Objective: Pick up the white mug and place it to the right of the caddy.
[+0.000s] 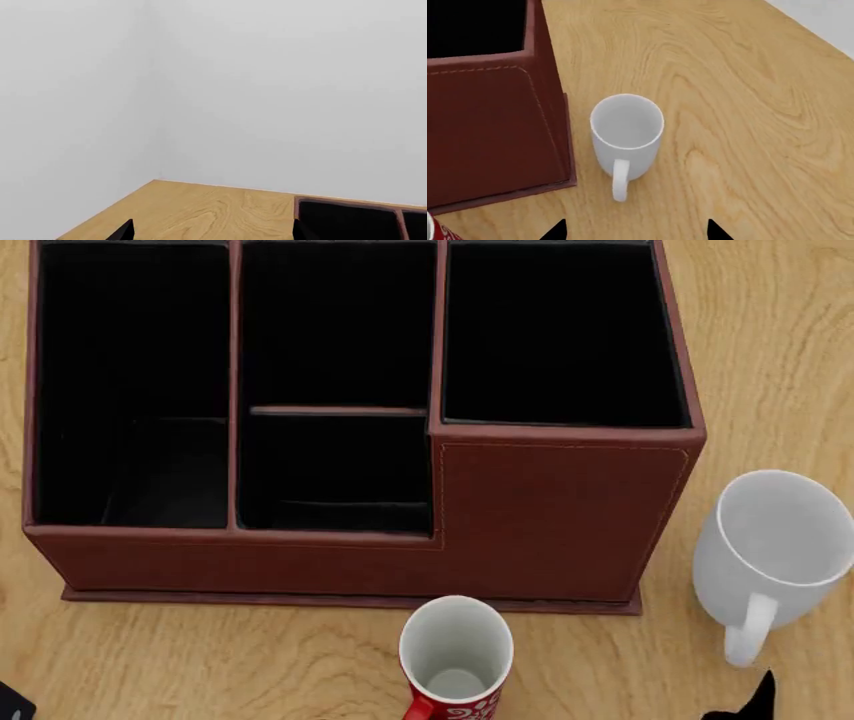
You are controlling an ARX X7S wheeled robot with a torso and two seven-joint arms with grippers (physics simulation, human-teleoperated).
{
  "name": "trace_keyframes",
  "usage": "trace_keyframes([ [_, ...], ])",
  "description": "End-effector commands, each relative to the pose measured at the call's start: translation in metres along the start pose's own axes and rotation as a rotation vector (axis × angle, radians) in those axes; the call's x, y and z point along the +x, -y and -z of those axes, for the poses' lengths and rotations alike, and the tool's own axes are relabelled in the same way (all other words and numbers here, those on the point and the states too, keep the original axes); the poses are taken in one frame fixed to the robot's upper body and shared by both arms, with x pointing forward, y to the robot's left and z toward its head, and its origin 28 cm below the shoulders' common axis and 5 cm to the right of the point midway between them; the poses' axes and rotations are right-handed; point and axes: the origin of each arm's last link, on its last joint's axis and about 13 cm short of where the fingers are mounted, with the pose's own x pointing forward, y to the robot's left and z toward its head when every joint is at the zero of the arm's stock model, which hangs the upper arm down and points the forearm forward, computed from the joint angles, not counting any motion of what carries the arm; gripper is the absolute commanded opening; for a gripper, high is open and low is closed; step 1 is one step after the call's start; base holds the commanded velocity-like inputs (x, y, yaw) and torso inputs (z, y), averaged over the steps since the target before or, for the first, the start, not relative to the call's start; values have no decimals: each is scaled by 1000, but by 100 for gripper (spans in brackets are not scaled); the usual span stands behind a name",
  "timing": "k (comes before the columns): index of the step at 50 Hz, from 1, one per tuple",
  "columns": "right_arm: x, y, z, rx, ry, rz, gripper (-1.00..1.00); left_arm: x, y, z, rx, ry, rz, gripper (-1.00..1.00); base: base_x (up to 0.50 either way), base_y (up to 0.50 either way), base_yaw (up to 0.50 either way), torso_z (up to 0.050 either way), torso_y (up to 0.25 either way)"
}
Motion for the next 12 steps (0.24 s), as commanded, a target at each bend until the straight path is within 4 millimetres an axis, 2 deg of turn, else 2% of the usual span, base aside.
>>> trace_keyframes([
  [1,-28,-1,18,-12,128,-24,100,-4,1,4,-20,-14,17,100,0,0,0,0,0],
  [7,-35,0,27,-4,154,-41,100,-6,2,10,-35,-30,28,100,0,0,0,0,0],
  [12,-40,2,36,-46,264,-17,100,-8,3,13,-43,-42,37,100,0,0,0,0,0],
])
